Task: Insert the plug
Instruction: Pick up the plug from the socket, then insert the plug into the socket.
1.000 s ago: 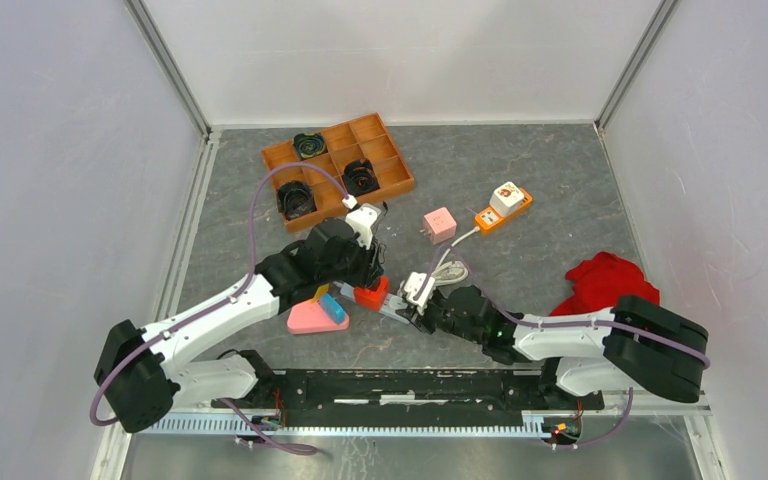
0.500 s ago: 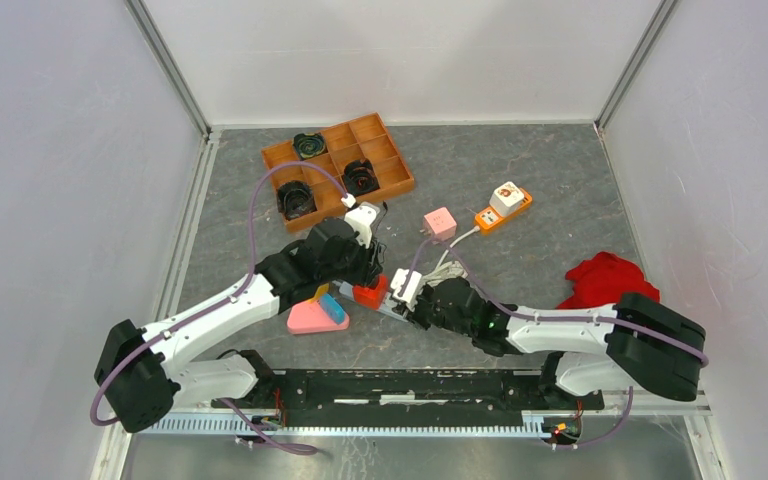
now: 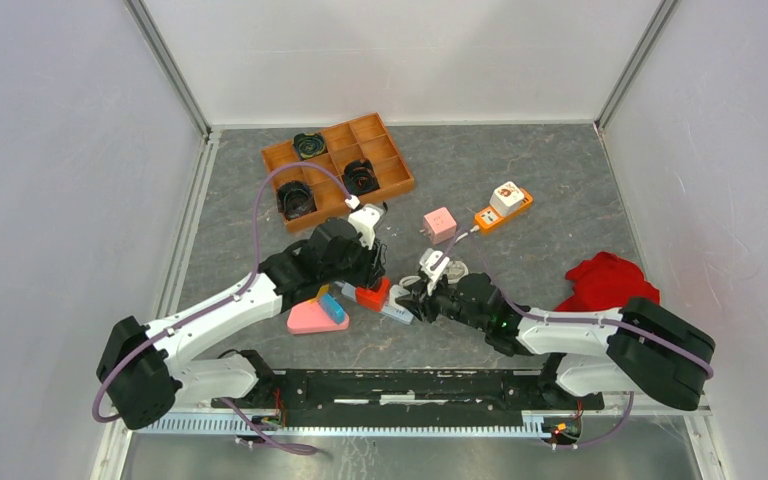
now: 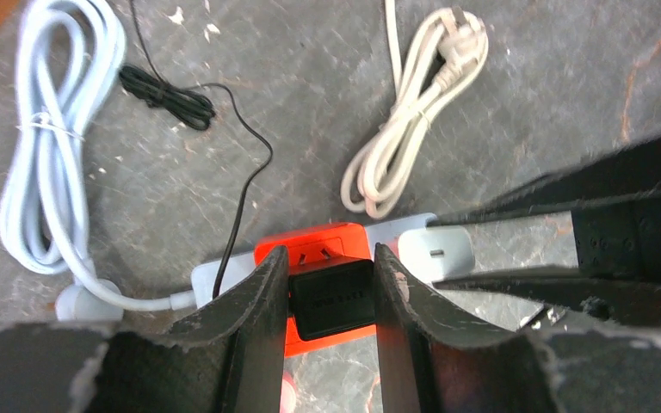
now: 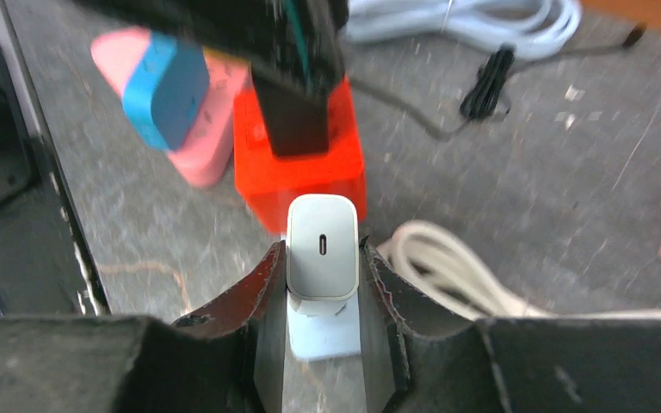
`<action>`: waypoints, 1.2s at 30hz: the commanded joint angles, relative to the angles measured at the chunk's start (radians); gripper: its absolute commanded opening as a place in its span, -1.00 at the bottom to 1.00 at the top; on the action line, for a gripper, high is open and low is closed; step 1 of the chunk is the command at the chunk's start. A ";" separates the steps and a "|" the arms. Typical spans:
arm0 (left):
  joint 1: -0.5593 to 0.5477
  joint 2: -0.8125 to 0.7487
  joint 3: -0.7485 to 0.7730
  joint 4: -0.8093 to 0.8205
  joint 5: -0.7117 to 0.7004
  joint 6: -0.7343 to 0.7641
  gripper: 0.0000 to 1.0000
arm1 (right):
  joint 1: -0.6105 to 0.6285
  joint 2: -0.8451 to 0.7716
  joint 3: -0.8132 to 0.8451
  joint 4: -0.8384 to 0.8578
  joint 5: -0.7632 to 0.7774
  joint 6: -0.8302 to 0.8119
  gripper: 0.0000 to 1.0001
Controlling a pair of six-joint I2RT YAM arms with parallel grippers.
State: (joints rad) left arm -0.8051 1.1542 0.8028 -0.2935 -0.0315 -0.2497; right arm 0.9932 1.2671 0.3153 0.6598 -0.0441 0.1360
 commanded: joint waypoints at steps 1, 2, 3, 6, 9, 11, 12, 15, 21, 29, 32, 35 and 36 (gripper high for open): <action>-0.005 0.035 -0.020 -0.145 0.000 0.030 -0.43 | -0.019 -0.037 0.053 0.240 0.033 0.030 -1.00; -0.005 0.032 -0.020 -0.144 -0.001 0.029 -0.43 | -0.015 -0.044 0.065 0.216 0.021 -0.002 -1.00; -0.005 0.030 -0.021 -0.144 -0.003 0.029 -0.43 | -0.009 -0.051 0.077 0.182 0.021 -0.054 -1.00; -0.005 0.026 -0.021 -0.144 -0.005 0.028 -0.43 | -0.003 -0.068 0.126 0.068 0.038 -0.171 -1.00; -0.005 0.022 -0.020 -0.145 -0.010 0.022 -0.41 | -0.005 -0.094 0.152 -0.038 0.090 -0.232 -1.00; -0.005 0.016 -0.010 -0.142 -0.009 0.009 -0.36 | -0.023 -0.120 0.159 -0.116 0.121 -0.243 -1.00; -0.005 0.013 -0.008 -0.134 -0.004 0.002 -0.33 | -0.039 -0.132 0.155 -0.134 0.124 -0.237 -1.00; -0.005 0.003 0.010 -0.117 0.007 -0.023 -0.04 | -0.093 -0.196 0.134 -0.150 0.126 -0.222 -1.00; -0.005 -0.007 0.108 -0.119 -0.004 -0.079 0.41 | -0.260 -0.240 0.133 -0.153 0.127 -0.264 -1.00; -0.006 -0.022 0.204 -0.120 -0.079 -0.055 0.97 | -0.488 -0.162 0.207 -0.139 0.187 -0.156 -1.00; -0.005 -0.046 0.191 -0.108 -0.155 -0.046 0.99 | -0.499 -0.126 0.244 -0.177 0.311 -0.044 -1.00; -0.005 -0.059 0.183 -0.102 -0.173 -0.055 0.99 | -0.500 -0.077 0.287 -0.246 0.463 0.072 -1.00; -0.005 -0.062 0.177 -0.094 -0.170 -0.058 0.99 | -0.499 -0.064 0.298 -0.255 0.503 0.108 -1.00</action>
State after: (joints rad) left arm -0.8074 1.1278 0.9722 -0.4179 -0.1387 -0.2928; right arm 0.4961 1.1637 0.5373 0.4366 0.2523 0.0692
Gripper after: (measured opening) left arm 0.993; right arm 0.352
